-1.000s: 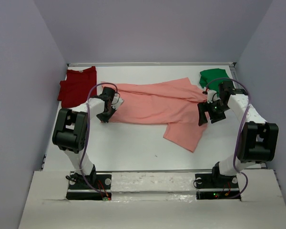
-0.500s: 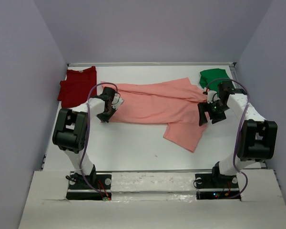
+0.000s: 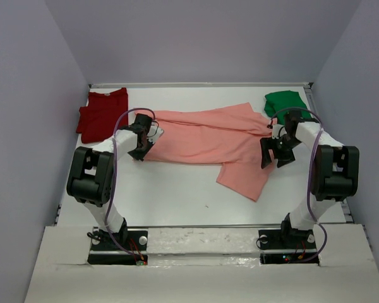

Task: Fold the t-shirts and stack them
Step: Flatten out the tshirt

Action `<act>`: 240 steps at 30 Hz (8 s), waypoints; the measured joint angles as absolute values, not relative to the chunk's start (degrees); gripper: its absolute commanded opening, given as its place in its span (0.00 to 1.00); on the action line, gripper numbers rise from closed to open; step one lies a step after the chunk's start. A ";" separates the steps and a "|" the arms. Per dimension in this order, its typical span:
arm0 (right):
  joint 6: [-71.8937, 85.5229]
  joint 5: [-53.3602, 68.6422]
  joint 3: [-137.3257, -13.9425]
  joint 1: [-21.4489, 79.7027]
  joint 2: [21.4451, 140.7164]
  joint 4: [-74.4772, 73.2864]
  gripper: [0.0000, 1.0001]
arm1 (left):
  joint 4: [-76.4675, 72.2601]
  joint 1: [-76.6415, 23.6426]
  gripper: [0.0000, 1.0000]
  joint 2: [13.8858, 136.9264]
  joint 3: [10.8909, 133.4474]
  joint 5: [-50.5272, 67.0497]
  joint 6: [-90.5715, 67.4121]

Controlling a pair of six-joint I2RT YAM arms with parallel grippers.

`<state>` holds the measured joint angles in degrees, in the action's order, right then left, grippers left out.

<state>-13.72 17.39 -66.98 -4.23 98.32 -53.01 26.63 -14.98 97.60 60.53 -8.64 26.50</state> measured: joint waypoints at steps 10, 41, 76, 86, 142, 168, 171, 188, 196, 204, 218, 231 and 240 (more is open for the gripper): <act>-13.06 15.46 -66.89 -4.23 98.30 -51.66 0.81 | 26.89 -15.09 0.00 97.47 60.53 -8.64 26.50; -17.61 17.96 -65.69 -4.23 96.07 -58.67 0.71 | 27.88 -17.58 0.00 96.90 60.90 -9.06 25.63; -18.44 17.28 -68.18 -4.23 103.59 -61.23 0.67 | 28.10 -19.31 0.00 96.90 61.43 -9.58 25.19; -16.03 14.92 -71.64 -4.23 107.59 -55.94 0.49 | 28.10 -19.46 0.00 96.88 61.45 -10.70 25.19; -12.45 5.78 -101.58 -3.73 67.70 -46.63 0.00 | 19.70 -13.02 0.00 65.98 89.65 -30.68 22.02; -12.67 5.23 -141.71 -3.66 120.18 -42.15 0.00 | 14.28 -9.32 0.00 123.00 138.63 -28.88 25.61; -12.67 5.58 -143.31 -3.66 118.26 -41.34 0.00 | 12.14 -9.32 0.00 116.46 133.16 -28.95 24.47; -12.80 9.82 -101.34 -3.31 69.41 -36.34 0.00 | 6.04 -8.19 0.00 60.14 78.50 -23.75 19.92; -13.34 9.45 -92.71 -3.31 61.52 -42.09 0.00 | 11.84 -4.16 0.00 54.35 68.20 -18.98 18.74; -13.19 8.99 -97.34 -3.31 67.09 -39.81 0.00 | 9.76 -3.75 0.00 61.12 80.88 -17.74 17.10; -11.94 8.56 -108.99 -3.31 99.39 -33.52 0.00 | 9.17 -3.62 0.00 99.74 100.73 -16.27 15.79; -11.53 8.56 -123.50 -3.33 100.44 -34.35 0.00 | 12.01 -3.81 0.00 99.31 114.96 -15.33 13.34; -11.88 9.23 -98.85 -3.51 76.71 -33.74 0.00 | 7.75 -4.01 0.00 69.93 81.25 -14.98 13.45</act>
<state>-11.88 9.23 -98.85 -3.51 76.71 -33.74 7.75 -4.01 69.93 81.25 -14.98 13.45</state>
